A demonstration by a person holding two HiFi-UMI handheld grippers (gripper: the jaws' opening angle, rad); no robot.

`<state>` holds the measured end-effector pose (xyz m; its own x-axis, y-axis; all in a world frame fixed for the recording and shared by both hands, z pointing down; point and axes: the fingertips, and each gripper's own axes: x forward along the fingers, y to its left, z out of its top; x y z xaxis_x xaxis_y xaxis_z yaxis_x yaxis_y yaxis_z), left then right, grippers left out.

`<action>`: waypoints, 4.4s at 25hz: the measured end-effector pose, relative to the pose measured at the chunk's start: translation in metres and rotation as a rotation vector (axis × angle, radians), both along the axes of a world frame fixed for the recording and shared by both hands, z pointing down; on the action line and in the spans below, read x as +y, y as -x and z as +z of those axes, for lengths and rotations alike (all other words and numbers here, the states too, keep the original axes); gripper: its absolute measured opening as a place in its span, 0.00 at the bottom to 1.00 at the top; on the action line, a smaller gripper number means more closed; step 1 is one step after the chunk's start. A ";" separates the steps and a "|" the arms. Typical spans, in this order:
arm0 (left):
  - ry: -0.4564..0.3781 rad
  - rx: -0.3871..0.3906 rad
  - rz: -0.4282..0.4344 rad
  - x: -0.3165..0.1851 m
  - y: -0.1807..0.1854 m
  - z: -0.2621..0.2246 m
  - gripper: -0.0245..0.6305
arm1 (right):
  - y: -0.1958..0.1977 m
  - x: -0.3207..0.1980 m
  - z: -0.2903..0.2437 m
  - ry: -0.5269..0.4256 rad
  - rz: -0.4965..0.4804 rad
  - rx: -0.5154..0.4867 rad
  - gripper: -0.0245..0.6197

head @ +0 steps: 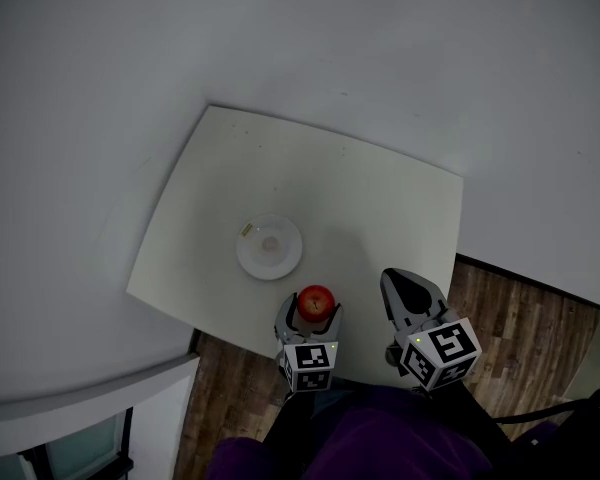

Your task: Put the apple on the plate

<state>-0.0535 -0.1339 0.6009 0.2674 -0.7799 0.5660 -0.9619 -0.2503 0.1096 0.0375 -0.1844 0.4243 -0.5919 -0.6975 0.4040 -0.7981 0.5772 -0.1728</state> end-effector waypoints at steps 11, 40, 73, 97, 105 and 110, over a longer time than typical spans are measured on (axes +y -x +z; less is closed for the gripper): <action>-0.040 0.017 -0.004 -0.003 0.005 -0.013 0.63 | 0.001 0.002 0.002 0.002 0.007 -0.005 0.06; -0.131 -0.052 -0.056 -0.069 0.063 -0.048 0.63 | 0.007 -0.013 0.013 0.027 0.012 0.002 0.06; -0.089 -0.091 -0.189 -0.109 0.116 -0.020 0.63 | 0.002 -0.025 0.021 0.047 0.040 0.025 0.06; -0.110 -0.097 -0.163 -0.111 0.116 -0.016 0.64 | 0.008 -0.023 0.018 0.040 0.027 0.030 0.06; -0.121 -0.098 -0.166 -0.108 0.119 -0.019 0.65 | 0.007 -0.022 0.016 0.039 0.024 0.027 0.06; -0.124 -0.094 -0.171 -0.099 0.116 -0.027 0.65 | 0.009 -0.022 0.015 0.037 0.013 0.021 0.06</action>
<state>-0.1695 -0.2332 0.5735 0.0761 -0.8745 0.4790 -0.9960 -0.0890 -0.0042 0.0281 -0.2065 0.4394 -0.5740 -0.6895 0.4417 -0.8092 0.5603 -0.1768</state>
